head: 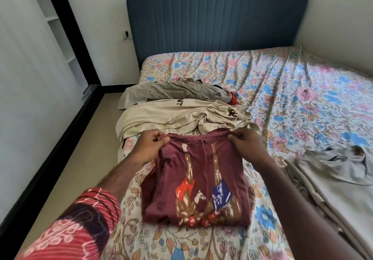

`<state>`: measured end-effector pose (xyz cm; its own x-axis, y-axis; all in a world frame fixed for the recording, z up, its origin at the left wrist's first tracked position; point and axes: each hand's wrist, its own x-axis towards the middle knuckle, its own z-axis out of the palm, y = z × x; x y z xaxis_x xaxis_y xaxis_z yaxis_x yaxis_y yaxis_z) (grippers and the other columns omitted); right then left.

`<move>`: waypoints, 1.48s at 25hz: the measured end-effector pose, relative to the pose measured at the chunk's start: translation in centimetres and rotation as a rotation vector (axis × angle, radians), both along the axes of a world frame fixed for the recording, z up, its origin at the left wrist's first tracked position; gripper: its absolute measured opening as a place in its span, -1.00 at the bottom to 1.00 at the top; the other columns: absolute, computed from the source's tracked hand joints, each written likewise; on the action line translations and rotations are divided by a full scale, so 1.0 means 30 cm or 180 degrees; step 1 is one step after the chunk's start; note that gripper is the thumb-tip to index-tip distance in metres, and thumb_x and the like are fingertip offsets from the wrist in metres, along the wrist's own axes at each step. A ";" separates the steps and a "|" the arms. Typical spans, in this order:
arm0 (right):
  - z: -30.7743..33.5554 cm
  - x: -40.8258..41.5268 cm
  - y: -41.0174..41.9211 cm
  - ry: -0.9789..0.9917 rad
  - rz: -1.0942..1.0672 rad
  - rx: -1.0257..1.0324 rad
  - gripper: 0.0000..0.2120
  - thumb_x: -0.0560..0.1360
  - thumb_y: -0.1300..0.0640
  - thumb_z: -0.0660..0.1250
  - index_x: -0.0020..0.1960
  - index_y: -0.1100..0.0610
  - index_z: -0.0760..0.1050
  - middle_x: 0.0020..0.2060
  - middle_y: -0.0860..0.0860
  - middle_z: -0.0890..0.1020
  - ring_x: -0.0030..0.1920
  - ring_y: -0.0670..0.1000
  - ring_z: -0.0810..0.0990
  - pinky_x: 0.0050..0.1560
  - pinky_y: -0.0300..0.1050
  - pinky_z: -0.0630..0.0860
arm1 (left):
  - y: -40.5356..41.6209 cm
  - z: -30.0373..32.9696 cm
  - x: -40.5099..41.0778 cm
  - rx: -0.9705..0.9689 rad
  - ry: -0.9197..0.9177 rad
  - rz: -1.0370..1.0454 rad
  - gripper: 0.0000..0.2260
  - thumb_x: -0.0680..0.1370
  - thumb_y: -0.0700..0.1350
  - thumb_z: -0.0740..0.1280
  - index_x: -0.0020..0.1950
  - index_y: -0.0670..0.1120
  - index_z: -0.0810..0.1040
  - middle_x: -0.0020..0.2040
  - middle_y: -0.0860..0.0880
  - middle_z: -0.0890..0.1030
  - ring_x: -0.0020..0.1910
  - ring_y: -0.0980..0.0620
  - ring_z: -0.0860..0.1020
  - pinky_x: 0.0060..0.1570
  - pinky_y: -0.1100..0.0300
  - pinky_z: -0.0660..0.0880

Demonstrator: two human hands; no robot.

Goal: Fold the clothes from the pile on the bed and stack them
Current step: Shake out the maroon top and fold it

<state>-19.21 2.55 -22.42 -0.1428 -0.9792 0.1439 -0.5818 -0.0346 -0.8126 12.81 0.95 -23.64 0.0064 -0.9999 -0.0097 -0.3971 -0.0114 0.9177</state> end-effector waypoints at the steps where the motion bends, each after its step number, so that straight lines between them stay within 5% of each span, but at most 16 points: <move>1: 0.009 0.004 -0.054 0.0037 -0.0131 -0.0109 -0.92 0.56 0.18 0.43 -0.10 0.06 0.66 -0.25 -0.03 0.66 -0.16 0.05 0.63 -0.17 -0.12 0.48 | -0.065 0.001 -0.015 -0.0087 -0.0015 0.0081 -0.94 0.53 -0.17 0.49 -0.14 -0.08 0.67 -0.23 0.03 0.66 -0.19 0.05 0.58 -0.06 0.12 0.49; 5: -0.040 0.014 -0.195 0.0530 -0.0570 -0.0021 -0.80 0.55 -0.01 0.44 -0.05 0.14 0.63 -0.17 0.05 0.67 -0.04 0.14 0.63 -0.01 0.01 0.56 | -0.220 -0.024 -0.089 -0.0224 -0.0487 0.0651 -0.86 0.50 -0.10 0.54 -0.08 -0.07 0.60 -0.17 0.01 0.64 -0.10 -0.05 0.62 -0.09 0.19 0.44; 9: -0.162 0.015 -0.198 0.0729 -0.0856 0.0622 -0.49 0.46 -0.35 0.42 0.00 0.11 0.57 -0.09 0.01 0.64 -0.12 0.07 0.62 -0.05 0.01 0.61 | -0.226 -0.120 -0.101 0.0356 -0.1361 0.0804 -0.43 0.26 0.25 0.64 0.03 -0.02 0.48 -0.04 0.02 0.59 -0.05 -0.05 0.58 -0.04 0.08 0.53; 13: -0.194 0.064 -0.159 0.0352 -0.1071 0.0430 -0.29 0.39 -0.21 0.57 0.33 0.16 0.39 0.30 0.12 0.45 0.21 0.15 0.53 0.27 0.16 0.54 | -0.249 -0.135 -0.125 0.0554 -0.1300 0.0575 -0.39 0.26 0.05 0.69 0.17 -0.09 0.50 0.04 -0.02 0.61 0.02 -0.07 0.59 0.10 0.00 0.55; 15: -0.199 0.078 -0.153 0.0083 -0.1168 0.0602 -0.16 0.36 -0.14 0.62 0.42 0.15 0.27 0.35 0.16 0.40 0.28 0.19 0.49 0.32 0.20 0.51 | -0.263 -0.123 -0.127 0.0737 -0.1078 0.0462 -0.55 0.28 -0.12 0.69 0.05 -0.14 0.57 -0.01 -0.05 0.65 0.00 -0.09 0.63 0.05 0.06 0.56; 18: -0.185 0.050 -0.161 -0.0345 -0.1179 0.0953 -0.40 0.29 -0.13 0.66 0.15 0.13 0.50 0.05 0.12 0.66 0.00 0.13 0.68 0.01 0.18 0.68 | -0.268 -0.081 -0.102 0.1068 -0.0625 0.0065 -0.80 0.34 -0.27 0.62 -0.13 -0.14 0.67 -0.13 -0.08 0.71 -0.03 -0.12 0.68 0.03 0.10 0.55; 21: -0.141 0.038 -0.148 -0.0821 -0.0656 0.1291 -0.77 0.42 0.08 0.62 -0.07 0.18 0.65 -0.26 0.05 0.72 -0.30 0.01 0.70 -0.37 -0.16 0.62 | -0.255 -0.012 -0.084 0.1144 -0.0535 -0.0209 -0.79 0.41 -0.34 0.54 -0.01 -0.14 0.72 -0.07 -0.09 0.74 0.01 -0.07 0.68 0.11 0.08 0.56; 25: -0.023 -0.012 -0.100 -0.1610 -0.0221 0.0561 -0.82 0.53 0.24 0.49 0.09 0.31 0.68 -0.20 0.10 0.76 -0.16 0.14 0.75 -0.13 0.03 0.71 | -0.233 0.122 -0.109 0.0475 -0.0362 -0.0312 -0.78 0.43 -0.43 0.48 -0.02 -0.16 0.70 -0.10 -0.09 0.70 -0.09 -0.04 0.63 0.07 -0.02 0.61; 29: 0.238 -0.076 0.001 -0.1567 0.0514 -0.0824 -0.86 0.55 0.26 0.46 0.08 0.12 0.71 -0.12 0.01 0.76 -0.12 0.02 0.72 -0.15 -0.10 0.66 | -0.190 0.344 -0.142 -0.0562 0.0407 -0.0148 -0.67 0.40 -0.47 0.48 0.00 -0.08 0.67 -0.28 0.15 0.68 -0.27 0.23 0.59 -0.23 0.37 0.52; 32: 0.370 -0.023 0.113 -0.0967 0.1200 -0.1388 -0.85 0.53 0.27 0.47 -0.01 0.03 0.68 -0.13 -0.03 0.71 -0.11 -0.01 0.70 -0.16 -0.12 0.66 | -0.158 0.424 -0.074 -0.1049 0.0422 -0.0187 -0.68 0.36 -0.45 0.51 -0.05 -0.06 0.70 -0.21 0.13 0.71 -0.16 0.17 0.63 -0.08 0.26 0.58; 35: 0.274 0.125 0.243 0.0354 0.1685 -0.1878 -0.90 0.53 0.21 0.39 -0.11 0.03 0.56 -0.17 -0.14 0.56 -0.16 -0.14 0.54 -0.18 -0.28 0.51 | -0.068 0.356 0.055 -0.0922 0.0257 -0.0148 -0.72 0.40 -0.46 0.47 -0.06 -0.11 0.72 -0.11 -0.01 0.74 -0.04 0.01 0.67 0.05 0.11 0.62; 37: 0.096 0.258 0.366 0.0869 0.2095 -0.1570 -0.89 0.55 0.13 0.32 0.03 -0.01 0.59 -0.11 -0.11 0.56 -0.13 -0.10 0.54 -0.16 -0.20 0.52 | 0.050 0.216 0.145 -0.0480 -0.0067 -0.0093 -0.73 0.46 -0.50 0.41 -0.08 -0.15 0.73 -0.23 0.08 0.72 -0.19 0.22 0.65 -0.03 0.25 0.60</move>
